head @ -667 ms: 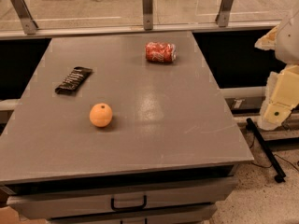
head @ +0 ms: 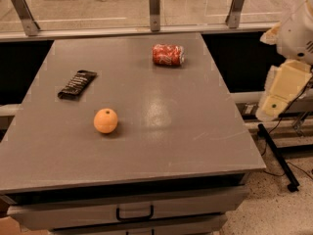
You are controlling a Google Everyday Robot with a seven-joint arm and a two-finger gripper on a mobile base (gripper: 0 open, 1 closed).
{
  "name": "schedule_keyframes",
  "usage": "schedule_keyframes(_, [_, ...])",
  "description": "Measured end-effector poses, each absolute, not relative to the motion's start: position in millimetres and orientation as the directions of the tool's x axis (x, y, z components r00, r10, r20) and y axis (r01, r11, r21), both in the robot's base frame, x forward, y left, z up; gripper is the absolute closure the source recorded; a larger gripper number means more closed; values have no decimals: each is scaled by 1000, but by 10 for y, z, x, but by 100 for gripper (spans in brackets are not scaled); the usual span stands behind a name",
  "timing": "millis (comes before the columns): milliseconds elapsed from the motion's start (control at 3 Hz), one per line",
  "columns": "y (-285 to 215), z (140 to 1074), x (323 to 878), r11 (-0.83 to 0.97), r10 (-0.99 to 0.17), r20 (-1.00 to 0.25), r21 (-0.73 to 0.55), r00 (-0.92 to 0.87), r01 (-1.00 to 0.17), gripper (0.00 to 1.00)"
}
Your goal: Place coke can upright
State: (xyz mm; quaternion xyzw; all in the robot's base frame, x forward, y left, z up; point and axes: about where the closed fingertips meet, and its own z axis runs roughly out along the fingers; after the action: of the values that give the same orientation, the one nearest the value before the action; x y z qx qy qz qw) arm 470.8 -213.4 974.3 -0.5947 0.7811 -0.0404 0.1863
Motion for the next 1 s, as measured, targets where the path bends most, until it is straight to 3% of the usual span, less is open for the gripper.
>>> schedule_keyframes(1000, [-1528, 9434, 6791, 408, -867, -436, -345, -241, -845, 0])
